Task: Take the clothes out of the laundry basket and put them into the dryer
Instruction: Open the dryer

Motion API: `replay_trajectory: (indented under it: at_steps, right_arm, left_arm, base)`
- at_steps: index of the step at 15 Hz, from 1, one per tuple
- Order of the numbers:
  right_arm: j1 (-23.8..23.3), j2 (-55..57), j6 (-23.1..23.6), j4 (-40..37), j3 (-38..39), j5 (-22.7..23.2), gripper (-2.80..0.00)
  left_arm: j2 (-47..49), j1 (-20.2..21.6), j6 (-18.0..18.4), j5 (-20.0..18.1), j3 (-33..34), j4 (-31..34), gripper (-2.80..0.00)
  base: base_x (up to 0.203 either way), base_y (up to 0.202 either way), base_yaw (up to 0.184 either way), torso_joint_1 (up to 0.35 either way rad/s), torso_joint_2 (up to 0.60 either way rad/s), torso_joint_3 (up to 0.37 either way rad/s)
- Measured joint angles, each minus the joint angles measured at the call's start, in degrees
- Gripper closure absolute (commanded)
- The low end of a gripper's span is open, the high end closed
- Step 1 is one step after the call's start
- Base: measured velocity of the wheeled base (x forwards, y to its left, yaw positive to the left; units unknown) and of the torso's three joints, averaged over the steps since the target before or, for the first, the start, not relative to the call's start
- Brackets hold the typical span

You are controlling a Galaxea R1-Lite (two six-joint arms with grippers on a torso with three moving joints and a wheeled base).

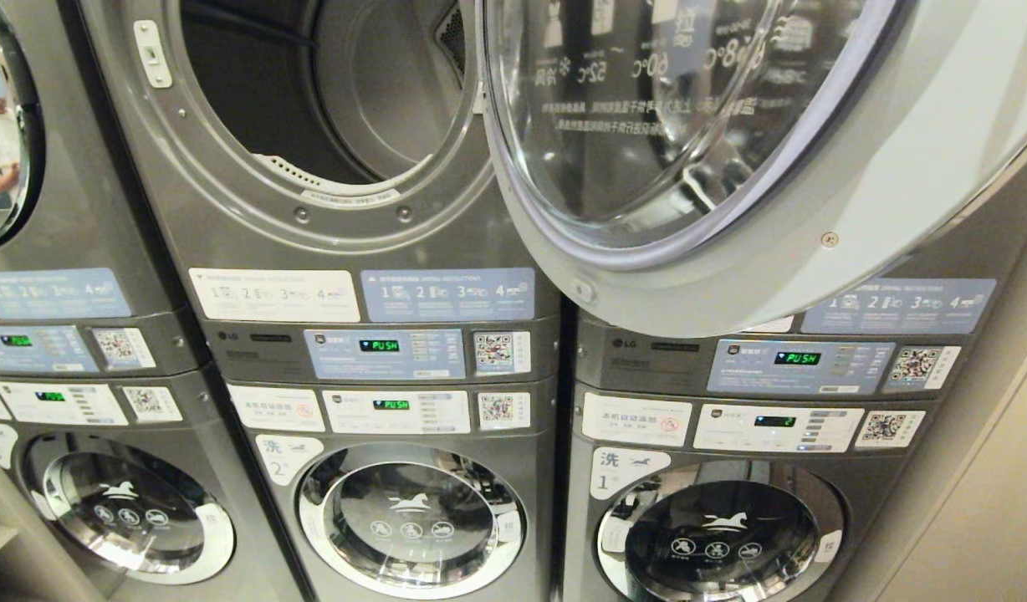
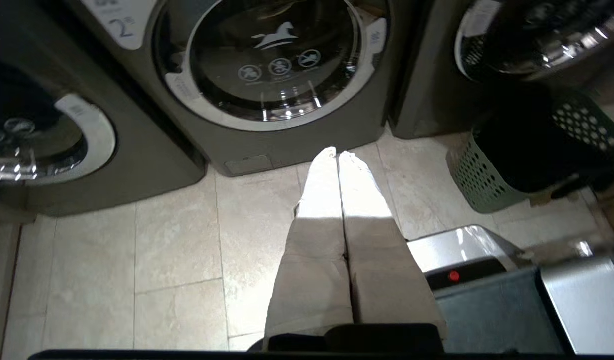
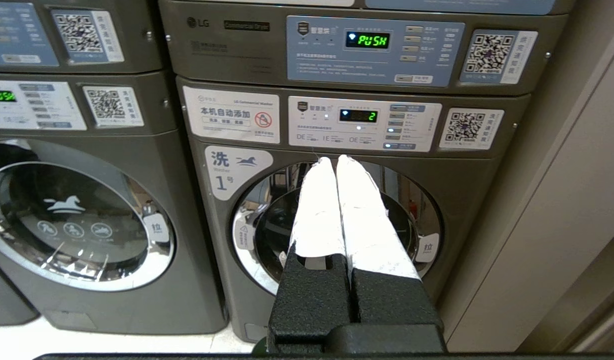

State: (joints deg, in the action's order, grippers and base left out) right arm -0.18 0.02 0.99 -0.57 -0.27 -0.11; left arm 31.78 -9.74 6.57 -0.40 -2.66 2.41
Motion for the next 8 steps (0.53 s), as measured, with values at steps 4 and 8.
replay_trajectory:
  at_steps: [4,8]
  right_arm:
    - [0.0,0.0,-0.89,0.44,0.2,-0.24,0.0]
    - [0.0,0.0,-0.66,0.47,0.24,-0.07,0.0]
  left_arm:
    - [-7.97,5.95,-1.73,-0.07,-0.41,4.66,0.0]
    - [-14.14,12.8,-1.48,-1.52,0.36,2.72,0.0]
  base:
    - [0.0,0.0,0.0,0.0,0.0,0.0]
    - [0.0,0.0,0.0,0.0,0.0,0.0]
